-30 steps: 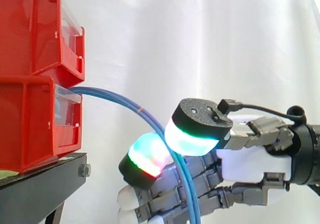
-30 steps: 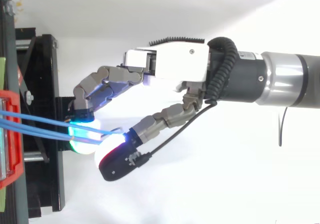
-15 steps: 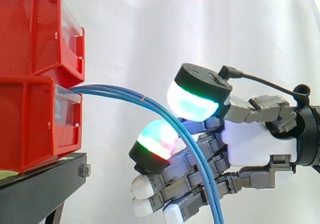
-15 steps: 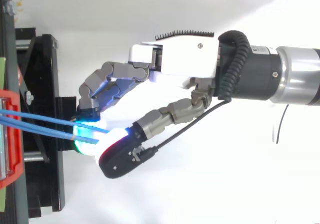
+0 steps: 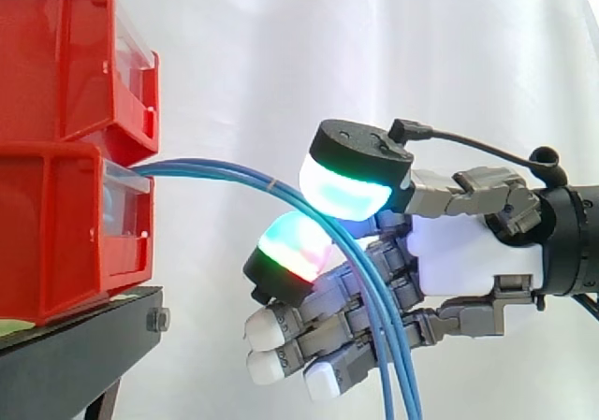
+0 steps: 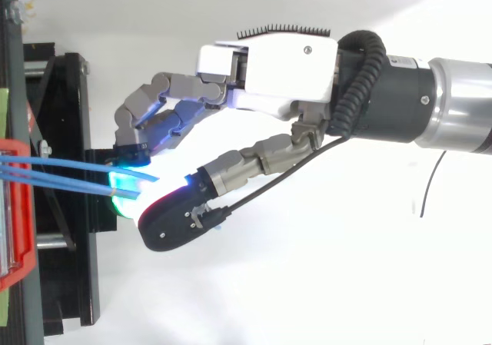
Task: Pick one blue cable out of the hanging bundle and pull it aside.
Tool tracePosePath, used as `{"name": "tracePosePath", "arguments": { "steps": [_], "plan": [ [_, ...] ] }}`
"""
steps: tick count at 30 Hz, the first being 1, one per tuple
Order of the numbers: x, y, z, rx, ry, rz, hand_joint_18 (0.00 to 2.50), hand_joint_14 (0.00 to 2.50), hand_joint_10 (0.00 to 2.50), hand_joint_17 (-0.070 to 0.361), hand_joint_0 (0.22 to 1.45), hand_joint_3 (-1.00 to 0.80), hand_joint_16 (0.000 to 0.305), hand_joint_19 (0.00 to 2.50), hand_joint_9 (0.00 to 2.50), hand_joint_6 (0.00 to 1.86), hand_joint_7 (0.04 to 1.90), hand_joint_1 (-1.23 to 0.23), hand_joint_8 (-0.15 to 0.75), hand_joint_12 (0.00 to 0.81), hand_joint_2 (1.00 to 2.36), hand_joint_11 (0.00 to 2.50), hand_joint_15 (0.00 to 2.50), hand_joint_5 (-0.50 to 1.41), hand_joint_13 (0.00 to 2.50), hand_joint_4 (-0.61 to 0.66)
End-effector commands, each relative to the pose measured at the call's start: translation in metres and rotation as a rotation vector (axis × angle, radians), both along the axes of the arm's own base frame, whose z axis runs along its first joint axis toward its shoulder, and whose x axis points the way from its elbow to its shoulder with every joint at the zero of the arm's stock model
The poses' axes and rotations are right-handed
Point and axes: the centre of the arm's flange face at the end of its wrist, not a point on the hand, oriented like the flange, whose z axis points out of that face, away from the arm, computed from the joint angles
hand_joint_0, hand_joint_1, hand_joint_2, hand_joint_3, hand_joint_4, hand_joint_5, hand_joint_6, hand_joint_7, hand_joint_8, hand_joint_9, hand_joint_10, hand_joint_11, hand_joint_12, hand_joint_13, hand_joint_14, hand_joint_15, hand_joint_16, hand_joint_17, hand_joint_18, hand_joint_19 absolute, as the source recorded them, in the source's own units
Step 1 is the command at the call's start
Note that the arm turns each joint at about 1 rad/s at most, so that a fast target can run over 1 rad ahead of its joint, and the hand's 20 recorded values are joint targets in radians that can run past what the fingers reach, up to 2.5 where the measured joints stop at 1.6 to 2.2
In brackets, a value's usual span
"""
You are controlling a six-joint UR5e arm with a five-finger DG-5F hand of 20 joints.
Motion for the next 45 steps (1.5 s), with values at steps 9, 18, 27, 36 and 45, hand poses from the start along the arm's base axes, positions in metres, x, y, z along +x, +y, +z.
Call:
{"name": "tracePosePath", "arguments": {
  "steps": [9,18,27,36,45],
  "plan": [
    [0.0,-0.007,0.007,0.013,0.027,-0.005,0.58,0.01,0.01,0.093,0.79,-0.5,0.041,0.41,0.75,0.93,1.05,-0.9,0.174,0.327,1.0,0.22,0.26,-0.17,0.56,-0.32],
    [0.0,-0.011,0.008,0.013,0.025,-0.01,0.58,0.01,0.01,0.097,0.53,-0.5,0.043,0.46,0.81,0.91,0.9,-0.93,0.202,0.344,1.0,0.26,0.35,-0.16,0.63,-0.04],
    [-0.001,-0.012,0.007,0.015,0.028,-0.01,0.64,0.01,0.01,0.127,0.4,-0.5,0.056,0.51,0.9,0.9,0.91,-0.73,0.306,0.402,1.0,0.28,0.39,-0.14,0.69,0.01],
    [-0.001,-0.012,0.008,0.013,0.027,-0.01,0.54,0.02,0.01,0.103,0.58,-0.33,0.046,0.57,0.92,0.89,1.01,-0.68,0.286,0.351,1.01,0.32,0.43,-0.14,0.68,-0.01],
    [0.0,-0.015,0.013,0.014,0.024,-0.008,0.62,0.02,0.01,0.099,0.76,-0.4,0.044,0.49,0.9,0.9,1.13,-0.91,0.238,0.34,1.01,0.35,0.39,-0.16,0.7,-0.09]
  ]
}}
